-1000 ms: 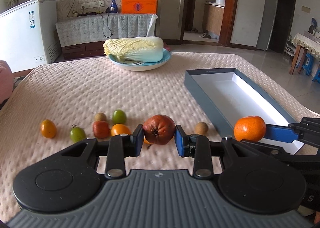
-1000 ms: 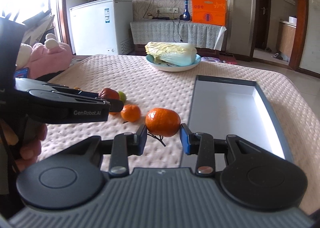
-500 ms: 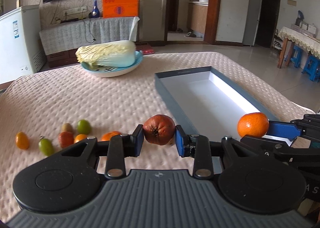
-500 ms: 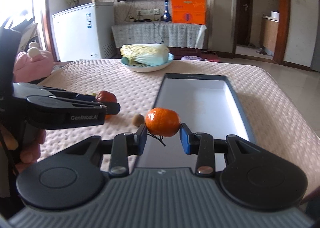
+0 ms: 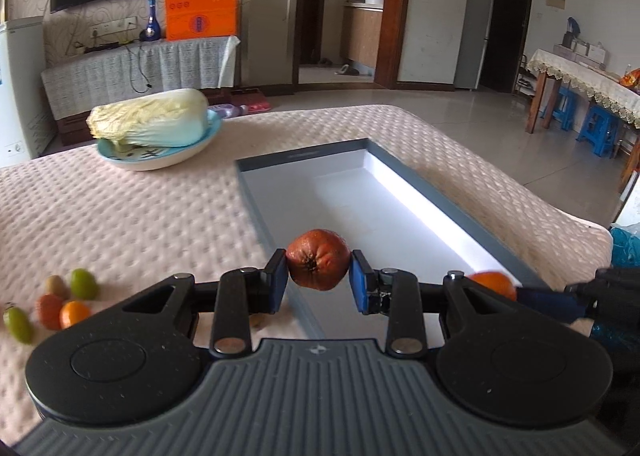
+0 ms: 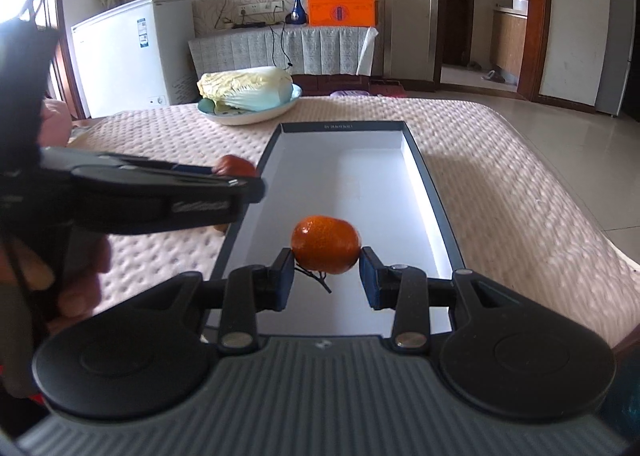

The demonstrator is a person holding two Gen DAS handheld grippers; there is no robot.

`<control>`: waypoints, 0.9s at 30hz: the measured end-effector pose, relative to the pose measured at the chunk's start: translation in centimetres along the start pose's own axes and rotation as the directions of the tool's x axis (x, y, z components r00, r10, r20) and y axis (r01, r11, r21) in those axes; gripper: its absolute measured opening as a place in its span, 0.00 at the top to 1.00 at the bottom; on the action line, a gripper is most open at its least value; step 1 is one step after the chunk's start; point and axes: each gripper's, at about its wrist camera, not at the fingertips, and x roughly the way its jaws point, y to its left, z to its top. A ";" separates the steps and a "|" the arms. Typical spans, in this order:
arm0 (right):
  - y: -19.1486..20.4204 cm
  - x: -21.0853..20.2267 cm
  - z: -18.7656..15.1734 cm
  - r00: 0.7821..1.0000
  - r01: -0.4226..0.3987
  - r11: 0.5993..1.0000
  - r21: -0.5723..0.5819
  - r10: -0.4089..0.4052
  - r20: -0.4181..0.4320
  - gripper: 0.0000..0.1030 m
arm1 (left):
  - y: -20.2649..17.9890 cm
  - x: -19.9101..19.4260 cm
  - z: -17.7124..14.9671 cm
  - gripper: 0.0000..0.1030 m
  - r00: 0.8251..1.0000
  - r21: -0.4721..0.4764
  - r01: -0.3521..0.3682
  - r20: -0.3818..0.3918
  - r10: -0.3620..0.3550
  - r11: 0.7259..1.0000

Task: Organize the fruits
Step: 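Lower the apple into the box and open the left tool, then lower the tangerine into the box and open the right tool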

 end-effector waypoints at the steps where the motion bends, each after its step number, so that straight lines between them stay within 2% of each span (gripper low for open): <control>1: 0.0 0.1 0.0 1.000 0.001 1.000 -0.002 -0.001 -0.005 0.63 | -0.3 0.5 0.0 0.63 1.000 0.000 0.002 -0.004 -0.002 1.000; 8: -0.1 0.8 -0.3 0.999 0.005 1.000 -0.014 -0.005 -0.035 0.63 | -1.6 3.2 0.4 0.61 0.999 -0.005 -0.001 -0.041 0.000 1.000; 12: -0.5 1.4 -0.2 0.999 0.016 1.000 -0.011 -0.016 -0.042 0.62 | -1.6 3.2 0.3 0.44 0.999 0.008 -0.003 -0.031 0.003 1.000; 14: -0.9 1.7 0.0 0.999 0.026 1.000 -0.008 -0.026 -0.043 0.62 | -1.4 2.8 0.4 0.42 1.000 0.007 0.001 -0.019 -0.001 1.000; 21: -2.3 3.3 0.6 0.996 0.054 0.998 0.043 -0.051 -0.067 0.62 | -0.1 -0.4 0.3 0.41 1.000 -0.017 0.002 0.015 -0.002 1.000; 27: -2.0 4.4 1.2 0.997 0.045 0.996 0.076 -0.040 -0.073 0.62 | 0.6 -6.5 -0.7 0.41 0.999 -0.047 -0.019 0.040 0.021 0.999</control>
